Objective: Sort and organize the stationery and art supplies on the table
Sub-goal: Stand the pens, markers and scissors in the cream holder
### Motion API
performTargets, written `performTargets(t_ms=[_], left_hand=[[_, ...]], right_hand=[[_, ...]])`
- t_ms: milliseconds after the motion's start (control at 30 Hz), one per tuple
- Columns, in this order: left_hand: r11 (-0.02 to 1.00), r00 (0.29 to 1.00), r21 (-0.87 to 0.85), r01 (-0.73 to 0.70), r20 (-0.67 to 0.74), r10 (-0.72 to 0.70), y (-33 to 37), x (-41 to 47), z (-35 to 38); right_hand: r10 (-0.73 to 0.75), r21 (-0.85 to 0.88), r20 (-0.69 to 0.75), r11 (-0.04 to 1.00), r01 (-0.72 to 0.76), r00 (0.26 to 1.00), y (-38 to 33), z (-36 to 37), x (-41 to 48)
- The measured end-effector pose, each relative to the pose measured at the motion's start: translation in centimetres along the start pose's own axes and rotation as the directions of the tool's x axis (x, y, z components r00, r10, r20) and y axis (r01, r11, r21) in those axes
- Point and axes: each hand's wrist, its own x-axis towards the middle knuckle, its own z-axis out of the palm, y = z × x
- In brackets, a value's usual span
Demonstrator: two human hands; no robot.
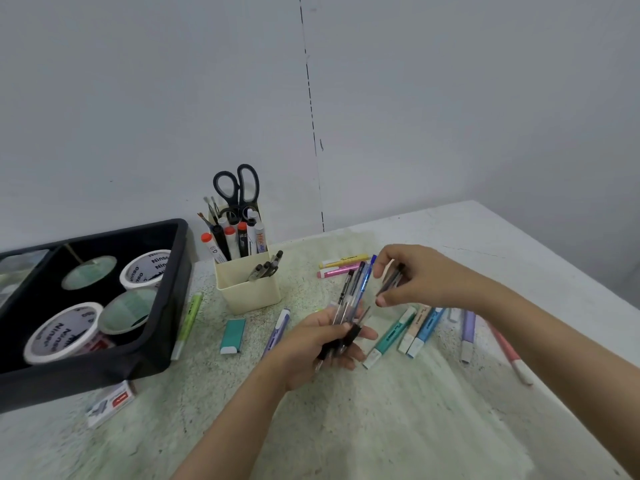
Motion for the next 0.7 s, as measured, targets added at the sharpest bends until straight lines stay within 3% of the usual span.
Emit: performTargets(t_ms=[100, 233, 333, 567, 700], left_hand=[[0.997, 0.999, -0.06, -0.038, 0.005, 0.039, -0.2, -0.2, -0.5], [0.992, 0.996, -0.08, -0.093, 0.008, 0.094, 0.1, -0.7, -0.8], [0.993, 0.992, -0.002, -0.121, -0.033, 0.121, 0.6, -1.2, -1.1], [0.975, 0.964, 0.099, -0.199, -0.162, 0.213, 2.7, -3.8, -2.8], [0.948, 0.898, 0.208, -0.241, -0.322, 0.299, 4.3, -5.0, -4.5]], right_hand=[[0.074, 0.071, -0.046, 0.995, -0.07, 0.996, 0.1, 0.6, 0.4], [0.127, 0.376, -0.094, 0.923, -0.083, 0.987, -0.5, 1.9, 0.9], [0.095, 0.533, -0.074, 0.845, -0.041, 0.993, -1.5, 2.5, 1.5], [-0.001, 0.575, -0.043, 0.818, 0.026, 0.999, -5.3, 3.1, 3.7], [-0.088, 0.553, -0.053, 0.827, 0.103, 0.995, -8.1, 3.3, 5.5]])
